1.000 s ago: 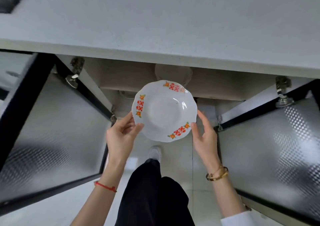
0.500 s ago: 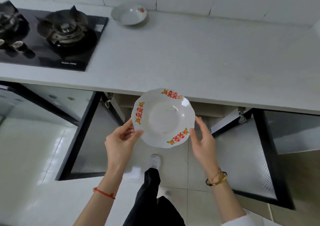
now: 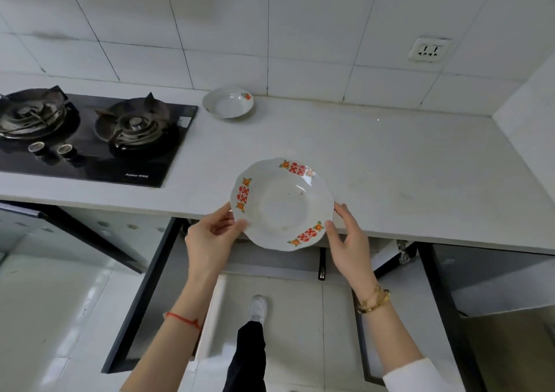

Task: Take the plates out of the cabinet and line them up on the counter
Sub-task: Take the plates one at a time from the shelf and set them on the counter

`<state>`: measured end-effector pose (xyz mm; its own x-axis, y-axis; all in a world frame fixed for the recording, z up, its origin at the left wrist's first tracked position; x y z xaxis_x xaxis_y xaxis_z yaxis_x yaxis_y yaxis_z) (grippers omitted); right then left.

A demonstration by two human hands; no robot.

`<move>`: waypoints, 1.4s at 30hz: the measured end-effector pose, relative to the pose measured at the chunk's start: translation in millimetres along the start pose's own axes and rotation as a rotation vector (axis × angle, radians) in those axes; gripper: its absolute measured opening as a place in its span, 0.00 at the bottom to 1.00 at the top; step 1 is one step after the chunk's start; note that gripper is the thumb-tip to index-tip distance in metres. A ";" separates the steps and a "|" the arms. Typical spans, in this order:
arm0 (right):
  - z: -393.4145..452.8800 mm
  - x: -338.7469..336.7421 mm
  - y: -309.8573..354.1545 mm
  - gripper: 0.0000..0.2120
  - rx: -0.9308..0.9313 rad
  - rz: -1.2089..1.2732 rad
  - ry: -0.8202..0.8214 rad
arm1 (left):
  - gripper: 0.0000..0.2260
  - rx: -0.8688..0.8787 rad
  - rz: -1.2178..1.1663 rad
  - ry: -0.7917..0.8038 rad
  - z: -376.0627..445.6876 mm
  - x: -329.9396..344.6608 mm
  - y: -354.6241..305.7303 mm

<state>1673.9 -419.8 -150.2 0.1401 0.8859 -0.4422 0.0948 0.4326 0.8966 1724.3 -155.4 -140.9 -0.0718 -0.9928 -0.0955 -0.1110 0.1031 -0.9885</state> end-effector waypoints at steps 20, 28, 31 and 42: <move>299.9 0.5 -6.0 0.20 0.119 -0.094 -0.106 | 0.17 -0.054 0.279 0.112 320.5 35.2 -27.5; 384.7 7.9 -23.4 0.21 0.180 -0.120 -0.080 | 0.17 -0.126 0.319 0.135 408.7 52.7 -7.7; 411.6 10.4 -34.4 0.21 0.200 -0.110 -0.055 | 0.17 -0.143 0.316 0.126 434.6 61.6 -1.3; 499.3 14.8 -90.3 0.23 0.285 -0.068 0.066 | 0.19 -0.230 0.347 0.030 510.3 100.4 35.4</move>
<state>2159.5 -529.4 -249.4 0.0605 0.8696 -0.4900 0.3763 0.4348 0.8181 2219.0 -282.2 -245.4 -0.1725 -0.8950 -0.4114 -0.2931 0.4453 -0.8460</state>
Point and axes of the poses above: each hand's wrist, its own z-axis towards the middle knuckle, its own x-axis out of the palm, y = z × x, the point moved 6 cm from there along z, towards the middle knuckle, and after that the axes turned 11 degrees about y, right-handed, at the moved point
